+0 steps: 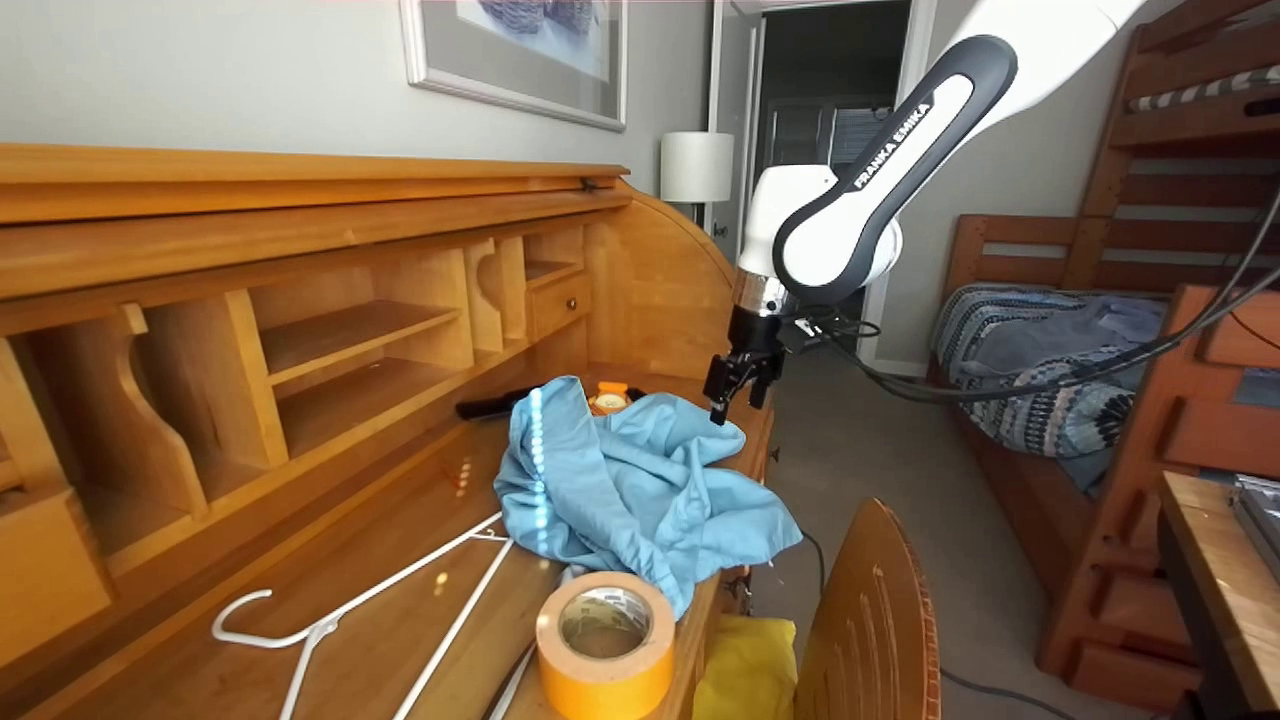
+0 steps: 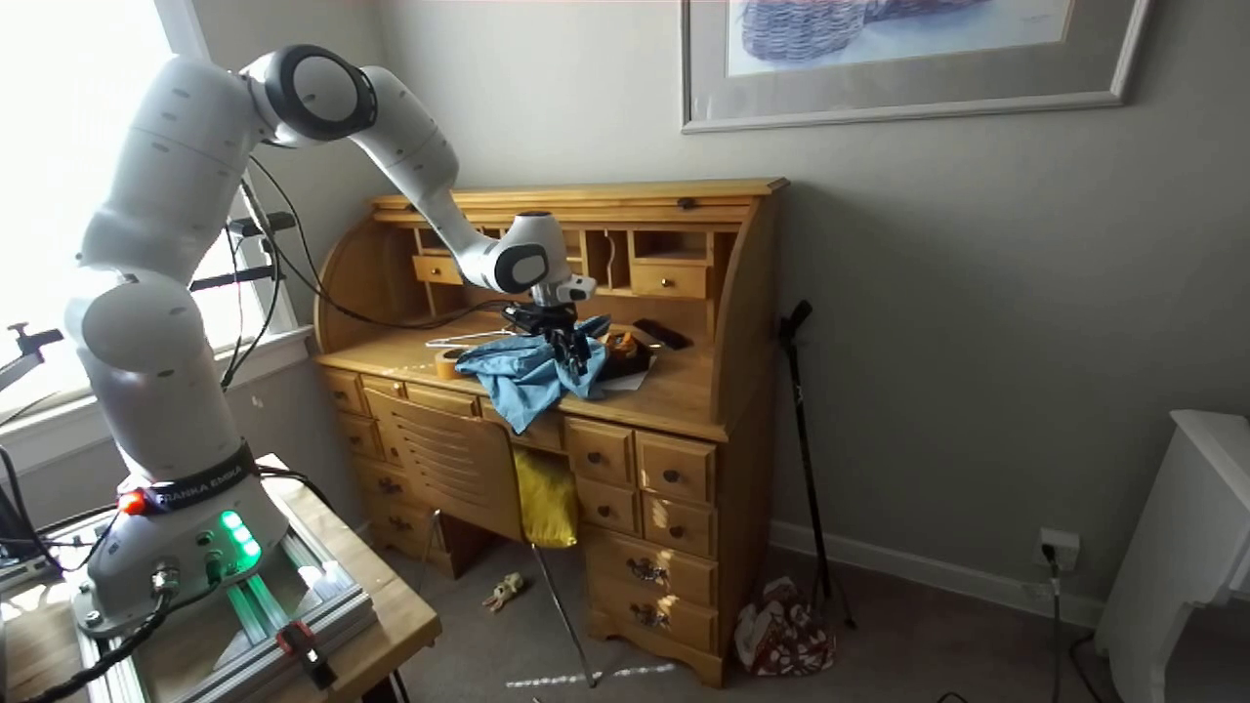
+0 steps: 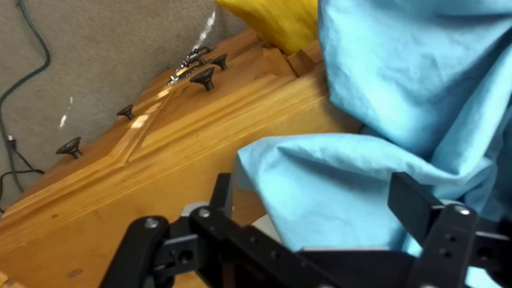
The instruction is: Move the blue cloth
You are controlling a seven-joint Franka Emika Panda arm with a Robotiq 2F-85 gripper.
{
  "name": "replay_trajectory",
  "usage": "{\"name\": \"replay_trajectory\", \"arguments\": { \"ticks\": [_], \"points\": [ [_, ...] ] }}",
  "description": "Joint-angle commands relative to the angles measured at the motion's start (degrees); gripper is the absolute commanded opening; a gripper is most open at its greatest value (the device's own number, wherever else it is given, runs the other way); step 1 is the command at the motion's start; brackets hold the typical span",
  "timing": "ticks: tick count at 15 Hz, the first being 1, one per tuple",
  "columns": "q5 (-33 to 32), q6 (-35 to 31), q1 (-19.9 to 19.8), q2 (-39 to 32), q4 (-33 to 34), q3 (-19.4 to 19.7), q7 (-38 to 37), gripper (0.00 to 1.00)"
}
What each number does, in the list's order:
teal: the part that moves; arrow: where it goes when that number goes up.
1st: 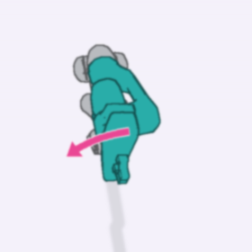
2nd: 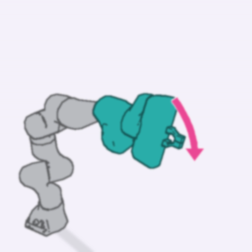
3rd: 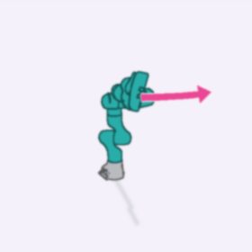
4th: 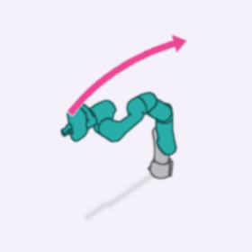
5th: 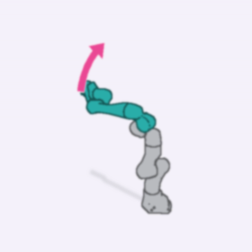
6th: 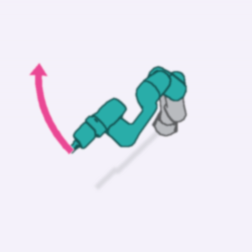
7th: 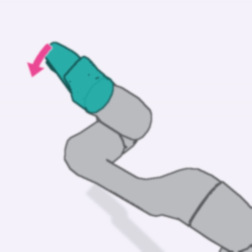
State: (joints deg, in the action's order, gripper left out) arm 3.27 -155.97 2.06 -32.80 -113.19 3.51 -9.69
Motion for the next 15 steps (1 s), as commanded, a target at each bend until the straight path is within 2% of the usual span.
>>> {"name": "replay_trajectory", "arguments": {
  "ticks": [1, 3, 4, 7, 12, 15],
  "points": [
    [-1.7, -4.2, 3.5, -2.0, 1.7, 4.6, -7.6, 1.00],
    [-2.1, -3.4, 5.0, -2.9, 2.4, 6.8, -9.9, 1.00],
    [-0.7, -3.2, 3.0, -0.9, 0.6, 4.5, -6.5, 1.00],
    [-0.7, -3.2, 3.1, -1.2, 0.6, 4.7, -6.7, 1.00],
    [1.3, -3.9, -6.6, -2.1, 1.4, -6.0, 12.4, 1.00],
    [0.6, -5.7, -10.0, -3.1, 1.7, -8.6, 19.2, 1.00]
  ]
}}
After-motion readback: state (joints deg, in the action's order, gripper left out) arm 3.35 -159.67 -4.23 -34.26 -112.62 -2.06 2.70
